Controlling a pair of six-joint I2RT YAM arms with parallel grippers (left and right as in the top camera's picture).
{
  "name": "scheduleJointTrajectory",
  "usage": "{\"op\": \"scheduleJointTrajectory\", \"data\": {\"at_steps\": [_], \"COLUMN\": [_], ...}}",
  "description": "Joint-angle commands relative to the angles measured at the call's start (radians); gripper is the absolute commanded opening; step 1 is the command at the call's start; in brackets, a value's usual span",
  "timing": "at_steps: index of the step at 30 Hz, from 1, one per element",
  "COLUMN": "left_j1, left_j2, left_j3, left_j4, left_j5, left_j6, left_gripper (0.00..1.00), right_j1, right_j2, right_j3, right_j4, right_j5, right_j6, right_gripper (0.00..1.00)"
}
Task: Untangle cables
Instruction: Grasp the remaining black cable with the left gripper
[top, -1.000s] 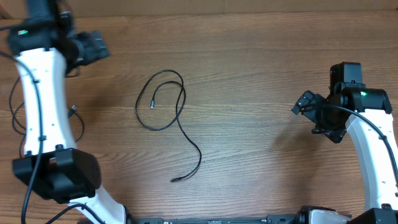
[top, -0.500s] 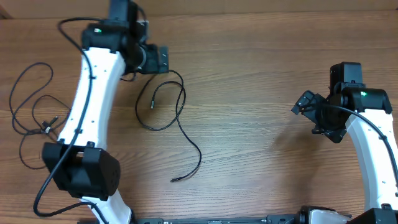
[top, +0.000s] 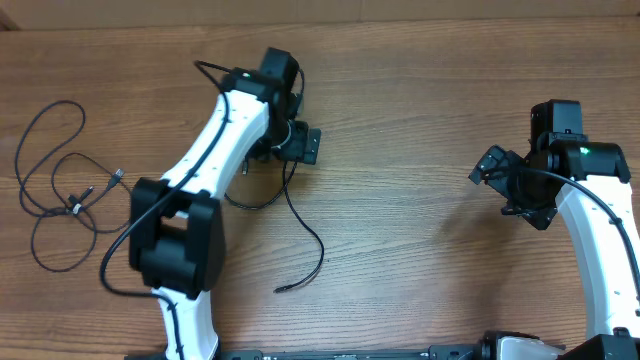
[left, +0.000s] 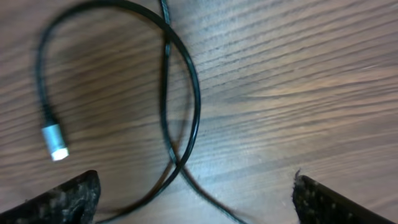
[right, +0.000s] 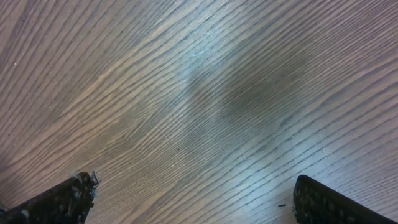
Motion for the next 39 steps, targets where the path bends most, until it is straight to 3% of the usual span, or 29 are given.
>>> {"op": "scheduleJointTrajectory", "data": {"at_steps": [1,12,19,24,27,28,39], "left_j1": [-0.024,-0.048,-0.055,-0.06,-0.058,-0.058,0.074], "left_j2": [0.066,0.166,0.183,0.183,0.18,0.178,0.003], "left_j3": [-0.013,-0.013,-0.037,-0.058,-0.058,-0.057,0.064], "left_j4": [0.01,0.013,0.016,0.006,-0.002,-0.002,-0.076], "left_j5": [-0.062,-0.18,-0.173,-0.174,-0.175,-0.175,-0.267], "left_j6": [0.026,-0.016,-0.101,-0.102,-0.101,-0.102,-0.132], "left_gripper": [0.9,0.86,0.7,0.43,0.11,0.04,0.04], "right_j1": [-0.003,-0.003,-0.003,-0.003,-0.003,-0.003,-0.003], "right_j2": [-0.021,-0.021,-0.021,-0.021,-0.021,-0.021,-0.021], "right_j3": [0.021,0.021,0.021,0.021,0.021,0.021,0.021], "right_j4": [0.002,-0.001,-0.002,-0.002,-0.003,-0.005,-0.013], "right_j5": [0.002,0.002,0.002,0.002,0.002,0.002,0.002], "right_j6": [-0.005,-0.005,-0.005,-0.005,-0.005,-0.005,-0.005], "right_gripper": [1.0,1.0,1.0,1.0,1.0,1.0,1.0]}}
